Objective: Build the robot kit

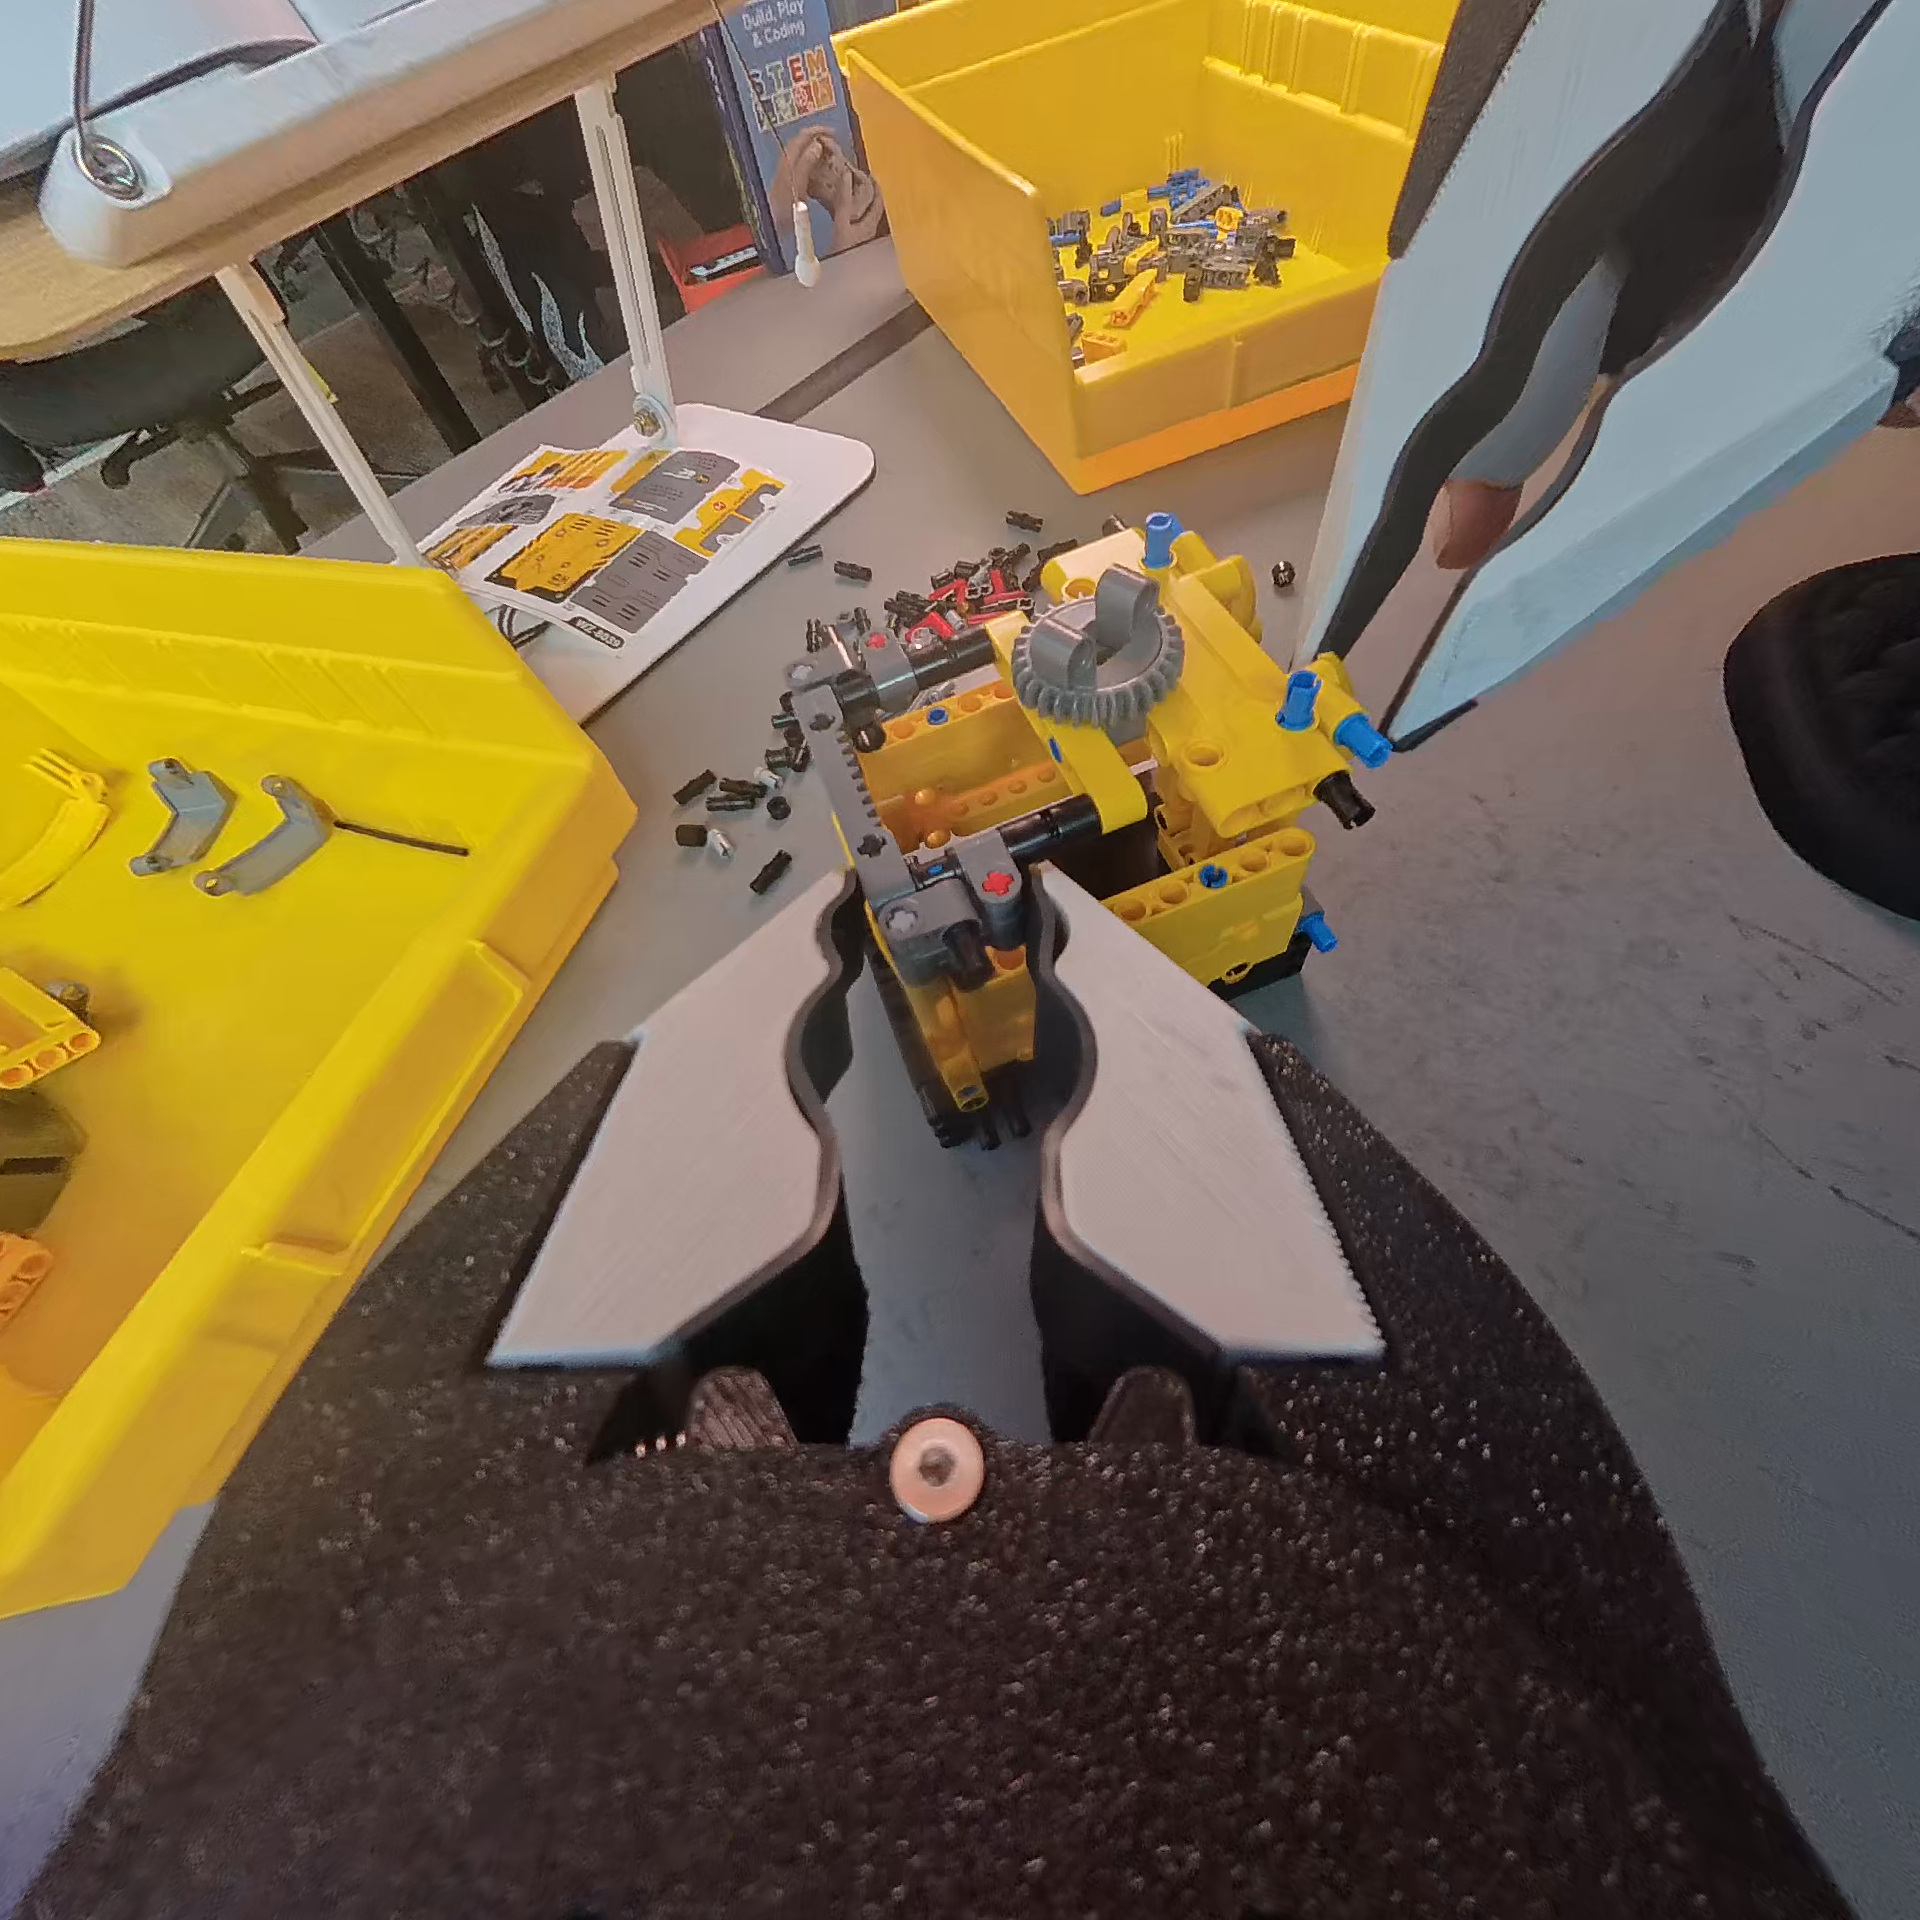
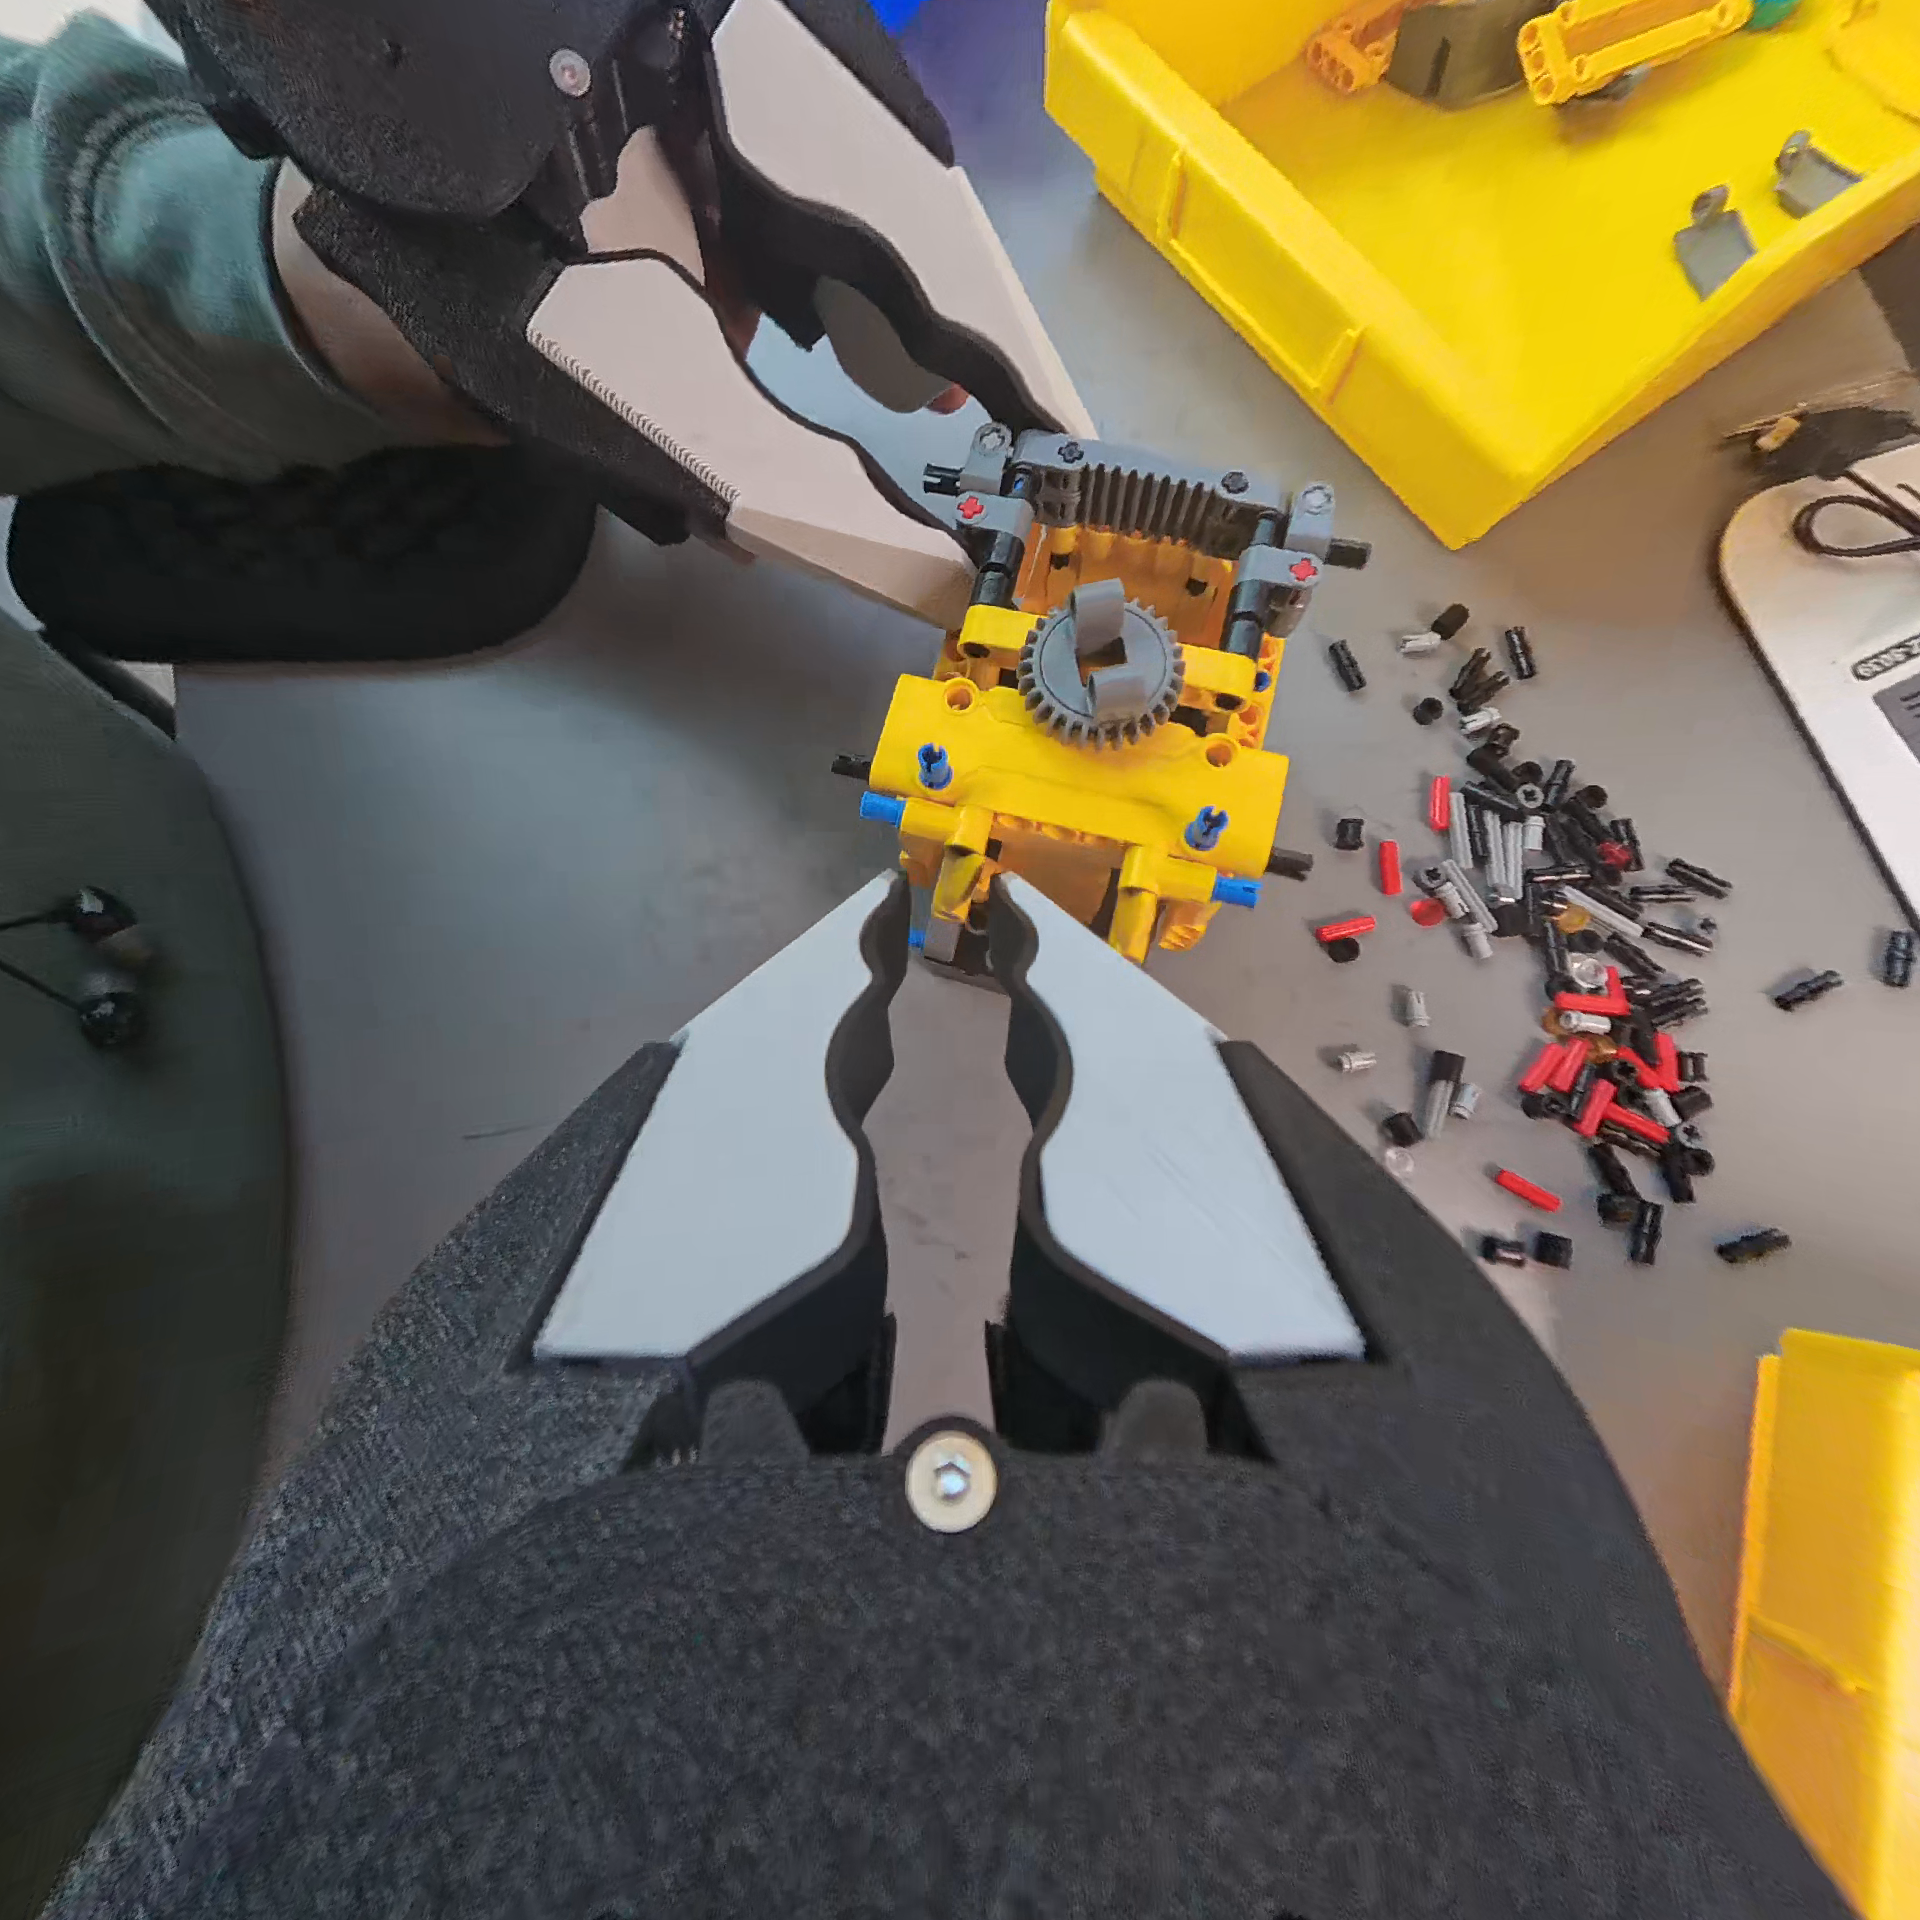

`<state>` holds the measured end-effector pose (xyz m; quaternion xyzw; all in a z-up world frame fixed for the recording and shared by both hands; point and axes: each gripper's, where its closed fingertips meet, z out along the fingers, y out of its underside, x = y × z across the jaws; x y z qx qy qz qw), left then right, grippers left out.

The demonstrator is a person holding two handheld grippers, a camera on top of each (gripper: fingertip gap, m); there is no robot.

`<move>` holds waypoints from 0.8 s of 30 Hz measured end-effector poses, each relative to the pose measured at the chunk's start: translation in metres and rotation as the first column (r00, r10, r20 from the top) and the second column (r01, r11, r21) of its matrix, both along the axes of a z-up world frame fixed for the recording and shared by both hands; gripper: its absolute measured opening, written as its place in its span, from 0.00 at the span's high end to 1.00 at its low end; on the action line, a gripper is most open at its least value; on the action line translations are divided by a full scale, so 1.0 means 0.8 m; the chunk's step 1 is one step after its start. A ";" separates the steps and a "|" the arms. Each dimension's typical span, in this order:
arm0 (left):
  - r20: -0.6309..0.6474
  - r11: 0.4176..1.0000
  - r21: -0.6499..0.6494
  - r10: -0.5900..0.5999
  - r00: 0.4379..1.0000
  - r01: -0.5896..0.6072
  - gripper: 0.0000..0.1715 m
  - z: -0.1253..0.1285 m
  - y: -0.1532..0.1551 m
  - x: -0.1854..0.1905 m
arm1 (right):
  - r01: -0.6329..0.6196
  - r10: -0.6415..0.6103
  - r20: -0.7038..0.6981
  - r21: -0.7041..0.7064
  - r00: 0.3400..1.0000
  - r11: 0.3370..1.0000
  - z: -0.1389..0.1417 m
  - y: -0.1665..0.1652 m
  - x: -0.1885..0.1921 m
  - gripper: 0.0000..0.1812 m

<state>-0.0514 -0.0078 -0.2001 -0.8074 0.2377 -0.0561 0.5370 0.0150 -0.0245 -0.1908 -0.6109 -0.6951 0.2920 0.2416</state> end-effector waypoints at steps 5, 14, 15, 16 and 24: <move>0.003 1.000 -0.001 0.022 1.000 -0.022 0.83 0.000 0.000 -0.001 | 0.093 -0.092 -0.083 0.008 0.992 0.996 -0.001 0.002 -0.004 0.97; 0.000 0.998 -0.006 0.070 0.998 -0.070 0.83 0.000 0.000 -0.003 | 0.262 -0.220 -0.214 0.191 0.952 0.946 0.003 0.009 -0.009 0.97; 0.001 0.997 -0.007 0.072 0.997 -0.072 0.83 0.000 0.000 -0.003 | 0.271 -0.223 -0.221 0.217 0.949 0.938 0.003 0.009 -0.009 0.97; 0.000 0.997 -0.006 0.073 0.997 -0.073 0.83 0.000 0.000 -0.003 | 0.279 -0.229 -0.227 0.223 0.947 0.934 0.003 0.009 -0.009 0.97; 0.007 0.997 -0.009 0.075 0.997 -0.075 0.83 0.000 0.000 -0.006 | 0.275 -0.228 -0.240 0.185 0.944 0.943 0.002 0.008 -0.007 0.90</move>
